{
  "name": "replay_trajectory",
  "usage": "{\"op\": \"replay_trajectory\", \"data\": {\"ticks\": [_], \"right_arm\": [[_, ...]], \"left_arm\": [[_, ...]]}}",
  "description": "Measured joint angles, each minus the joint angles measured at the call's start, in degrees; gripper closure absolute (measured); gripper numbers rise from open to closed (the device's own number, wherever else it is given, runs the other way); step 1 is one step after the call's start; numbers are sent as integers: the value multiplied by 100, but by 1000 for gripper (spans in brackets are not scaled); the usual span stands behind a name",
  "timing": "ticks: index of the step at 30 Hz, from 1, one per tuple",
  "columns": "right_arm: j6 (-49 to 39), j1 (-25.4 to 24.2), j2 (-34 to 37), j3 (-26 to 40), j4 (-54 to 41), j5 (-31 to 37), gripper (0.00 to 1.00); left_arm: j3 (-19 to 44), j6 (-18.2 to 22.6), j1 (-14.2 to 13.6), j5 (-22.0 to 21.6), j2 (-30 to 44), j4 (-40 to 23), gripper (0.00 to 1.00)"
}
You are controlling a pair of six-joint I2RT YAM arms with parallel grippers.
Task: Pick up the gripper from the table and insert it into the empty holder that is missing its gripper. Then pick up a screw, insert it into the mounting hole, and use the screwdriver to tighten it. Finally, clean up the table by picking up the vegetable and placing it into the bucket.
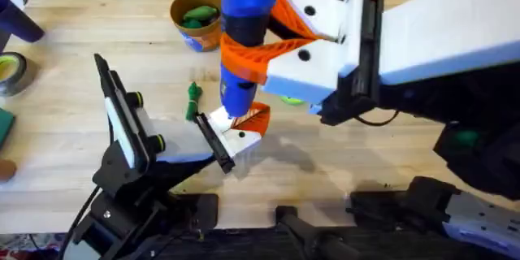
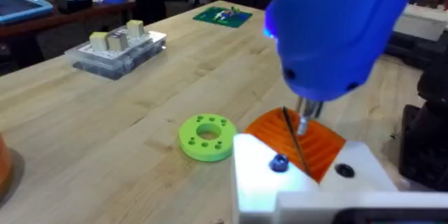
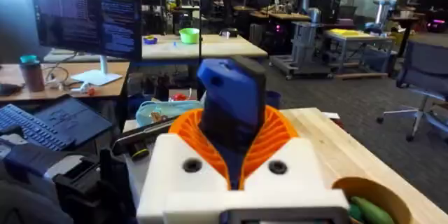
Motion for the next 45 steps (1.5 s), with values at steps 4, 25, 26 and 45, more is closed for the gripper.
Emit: {"op": "replay_trajectory", "data": {"ticks": [4,25,26,45], "right_arm": [[2,0,4,0,58,0,954],[2,0,219,0,225,0,953],[2,0,220,0,227,0,953],[16,0,345,0,269,0,954]], "left_arm": [[0,0,0,1,0,0,988],[0,0,0,1,0,0,988],[0,0,0,1,0,0,988],[0,0,0,1,0,0,988]]}}
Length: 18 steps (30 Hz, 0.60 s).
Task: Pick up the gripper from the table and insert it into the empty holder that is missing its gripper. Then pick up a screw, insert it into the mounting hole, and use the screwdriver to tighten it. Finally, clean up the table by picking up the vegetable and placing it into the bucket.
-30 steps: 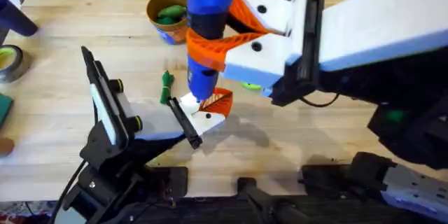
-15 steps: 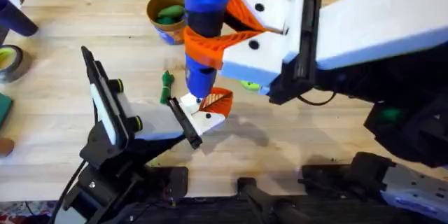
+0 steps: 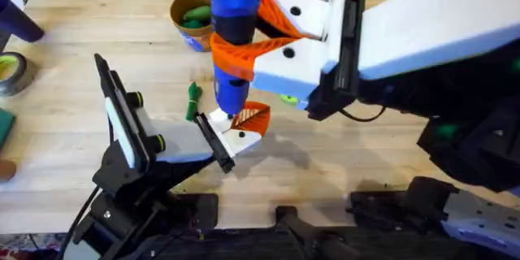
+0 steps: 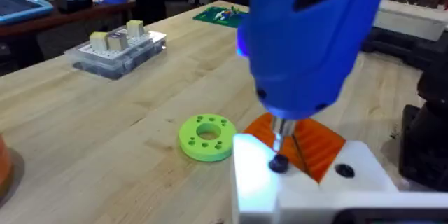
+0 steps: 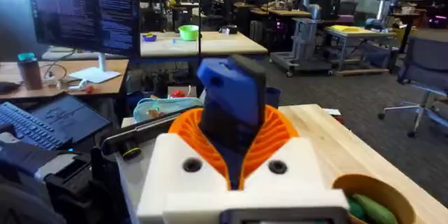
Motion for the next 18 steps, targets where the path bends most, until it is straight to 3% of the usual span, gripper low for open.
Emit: {"op": "replay_trajectory", "data": {"ticks": [18], "right_arm": [[50,0,95,0,-22,1,953]], "left_arm": [[0,-1,0,-1,0,-26,988]]}}
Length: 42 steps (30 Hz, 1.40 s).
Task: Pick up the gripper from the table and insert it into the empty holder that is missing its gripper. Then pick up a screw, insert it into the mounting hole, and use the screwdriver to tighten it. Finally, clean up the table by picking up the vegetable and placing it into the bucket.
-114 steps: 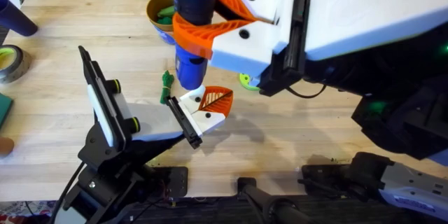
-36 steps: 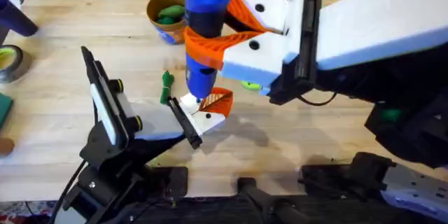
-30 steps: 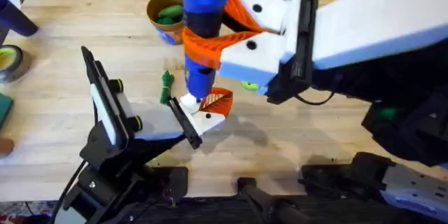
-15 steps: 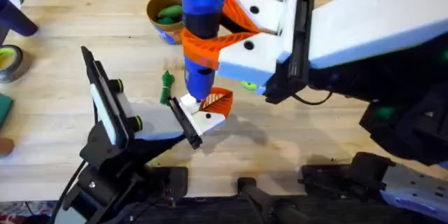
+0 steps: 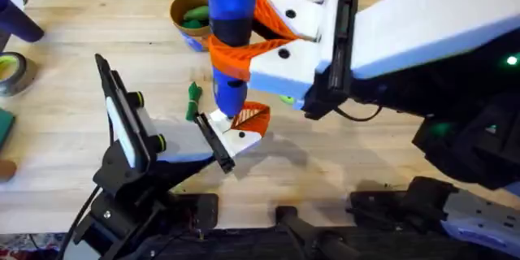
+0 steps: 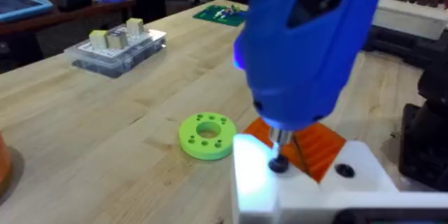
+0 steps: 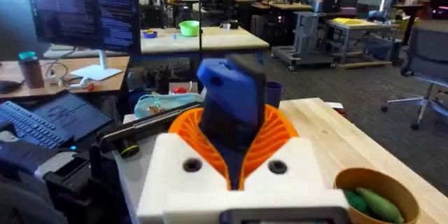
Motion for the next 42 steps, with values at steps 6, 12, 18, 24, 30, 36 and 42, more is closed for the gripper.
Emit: {"op": "replay_trajectory", "data": {"ticks": [6,12,18,24,30,36,42], "right_arm": [[89,0,5,0,9,-1,954],[138,0,5,0,-5,-1,953],[171,0,5,0,-5,1,953],[176,0,5,0,-5,0,953],[192,-1,5,0,-89,5,955],[195,-2,5,0,-107,35,955],[212,-2,5,0,-116,35,954]], "left_arm": [[0,1,0,1,0,1,988],[0,1,0,1,1,7,988],[0,1,0,1,0,7,988],[0,1,0,1,0,7,988],[0,-1,0,1,0,-6,988],[0,-3,0,1,1,-8,988],[0,-7,0,4,2,-9,988]]}}
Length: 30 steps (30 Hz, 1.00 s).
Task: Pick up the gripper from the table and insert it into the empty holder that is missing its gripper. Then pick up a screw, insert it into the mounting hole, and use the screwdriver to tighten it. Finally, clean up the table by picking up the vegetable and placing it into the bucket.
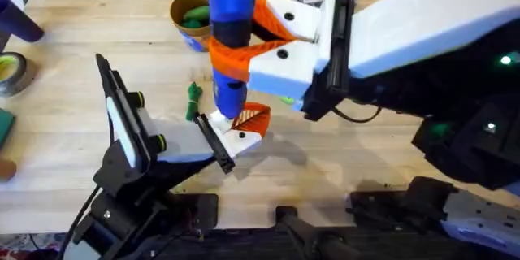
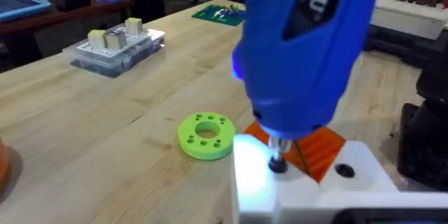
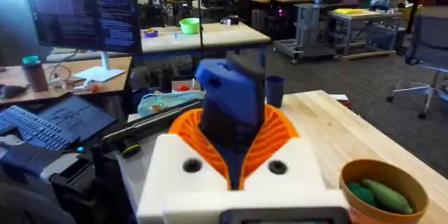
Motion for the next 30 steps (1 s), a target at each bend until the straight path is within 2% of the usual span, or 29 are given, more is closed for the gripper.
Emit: {"op": "replay_trajectory", "data": {"ticks": [18,30], "right_arm": [[2,-3,11,0,39,-85,953],[42,2,34,-33,589,-146,953]], "left_arm": [[0,3,0,43,-2,7,988],[2,8,0,40,4,-26,988]]}}
